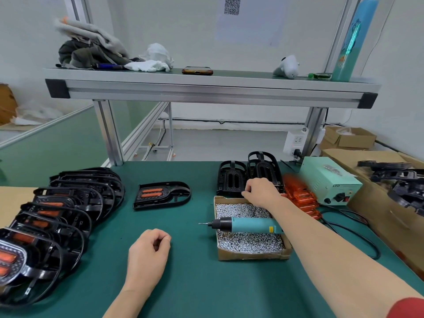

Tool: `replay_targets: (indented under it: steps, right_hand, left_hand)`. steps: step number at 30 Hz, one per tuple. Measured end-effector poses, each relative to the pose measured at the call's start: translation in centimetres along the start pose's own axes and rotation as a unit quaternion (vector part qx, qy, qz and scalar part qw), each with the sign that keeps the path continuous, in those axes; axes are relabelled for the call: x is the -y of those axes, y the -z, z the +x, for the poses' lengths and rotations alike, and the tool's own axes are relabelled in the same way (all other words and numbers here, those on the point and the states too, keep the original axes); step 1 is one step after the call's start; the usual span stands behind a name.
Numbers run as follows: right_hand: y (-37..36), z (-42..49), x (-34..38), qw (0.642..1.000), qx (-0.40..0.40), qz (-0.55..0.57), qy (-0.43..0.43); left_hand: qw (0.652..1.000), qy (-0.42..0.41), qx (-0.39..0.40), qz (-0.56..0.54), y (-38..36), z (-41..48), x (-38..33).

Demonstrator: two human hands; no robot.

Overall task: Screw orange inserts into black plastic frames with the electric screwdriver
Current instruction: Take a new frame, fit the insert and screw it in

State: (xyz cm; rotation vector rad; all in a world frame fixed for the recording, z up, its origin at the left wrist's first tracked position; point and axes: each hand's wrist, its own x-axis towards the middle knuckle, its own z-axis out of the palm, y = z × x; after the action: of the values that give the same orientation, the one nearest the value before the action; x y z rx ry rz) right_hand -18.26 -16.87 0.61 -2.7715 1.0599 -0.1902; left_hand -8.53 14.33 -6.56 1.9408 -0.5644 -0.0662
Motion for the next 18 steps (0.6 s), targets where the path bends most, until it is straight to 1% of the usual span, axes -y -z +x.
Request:
replay_targets:
  steps: [4, 9, 18]
  right_hand:
    - [0.2, -0.4, 0.3, 0.999, -0.035, 0.012, 0.004]
    - [0.8, -1.0, 0.3, 0.994, -0.098, 0.03, 0.025]
    - [1.8, -2.5, 0.6, 0.982, -0.163, 0.075, 0.066]
  left_hand:
    - [1.0, -0.005, -0.001, 0.007, 0.0, 0.0, 0.0]
    - [1.0, 0.0, 0.002, 0.002, 0.0, 0.0, 0.1]
    - [1.0, -0.004, 0.007, 0.018, 0.0, 0.2, 0.1]
